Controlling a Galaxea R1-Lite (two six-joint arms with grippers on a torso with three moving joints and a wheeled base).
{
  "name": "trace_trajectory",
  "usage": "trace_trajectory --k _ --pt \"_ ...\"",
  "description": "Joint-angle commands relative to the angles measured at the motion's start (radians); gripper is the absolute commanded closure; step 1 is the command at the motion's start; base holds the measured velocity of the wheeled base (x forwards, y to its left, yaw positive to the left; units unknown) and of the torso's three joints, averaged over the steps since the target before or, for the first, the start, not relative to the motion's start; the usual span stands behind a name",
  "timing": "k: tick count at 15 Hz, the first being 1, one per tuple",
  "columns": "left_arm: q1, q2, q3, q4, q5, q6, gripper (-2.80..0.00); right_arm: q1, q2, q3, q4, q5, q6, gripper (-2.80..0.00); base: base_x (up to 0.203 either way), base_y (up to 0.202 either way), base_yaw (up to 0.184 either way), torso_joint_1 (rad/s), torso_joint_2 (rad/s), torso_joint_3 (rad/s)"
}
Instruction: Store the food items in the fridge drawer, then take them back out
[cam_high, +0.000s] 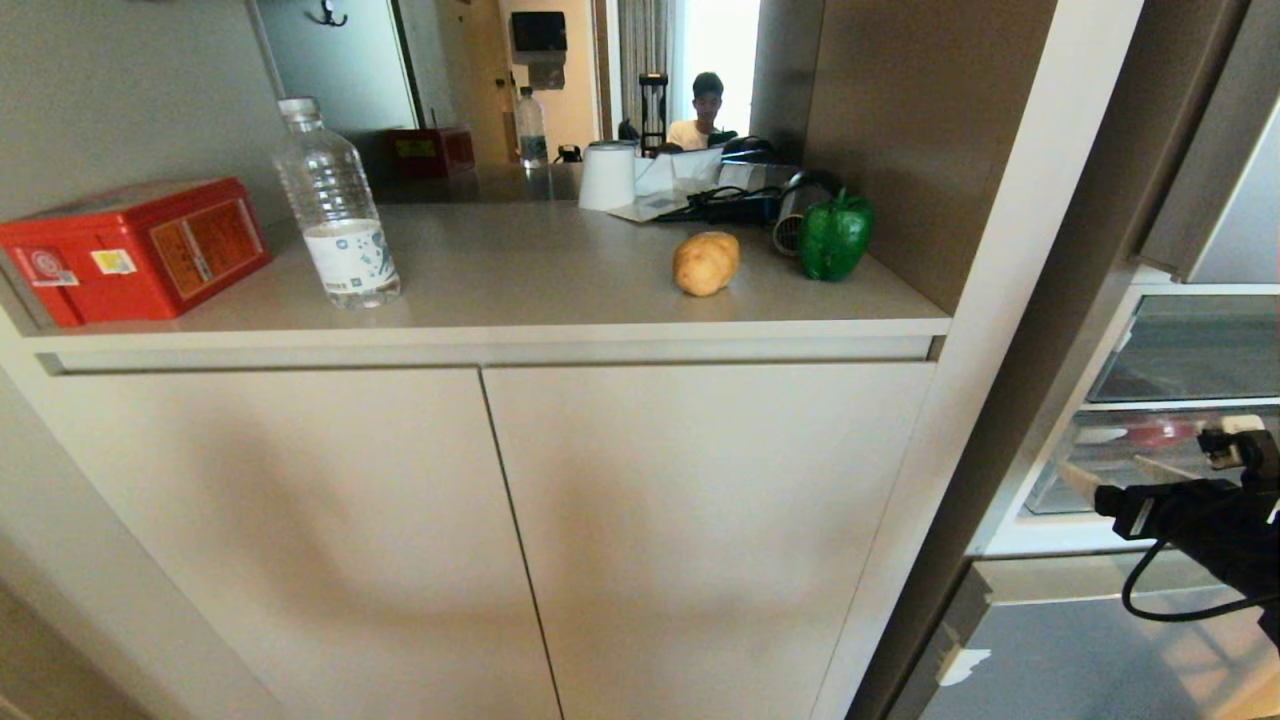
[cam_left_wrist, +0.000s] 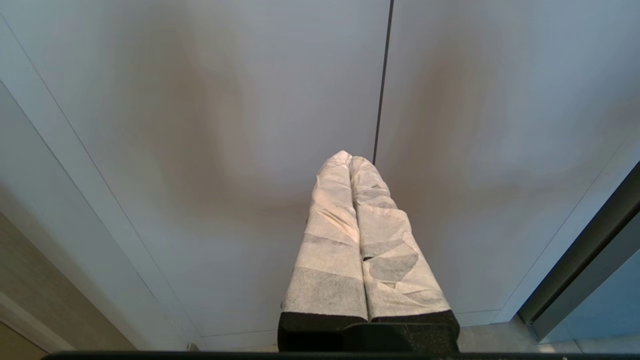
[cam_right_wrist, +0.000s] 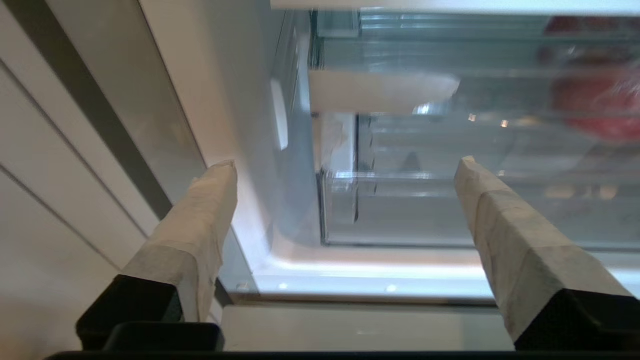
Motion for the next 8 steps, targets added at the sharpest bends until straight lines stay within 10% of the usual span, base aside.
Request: trace_trajectory --k 1,8 --pt "0.0 0.0 0.011 -0.001 0.0 0.0 0.0 0.001 0.0 -0.014 -0.009 0.002 0.0 -2.8 0.0 0.0 0.0 0.0 0.0 0.0" --pt "0.0 0.0 0.011 -0.001 0.0 0.0 0.0 0.0 0.004 -0.044 -0.009 0.002 0.009 -2.8 0.0 0.0 0.0 0.0 0.0 0.0"
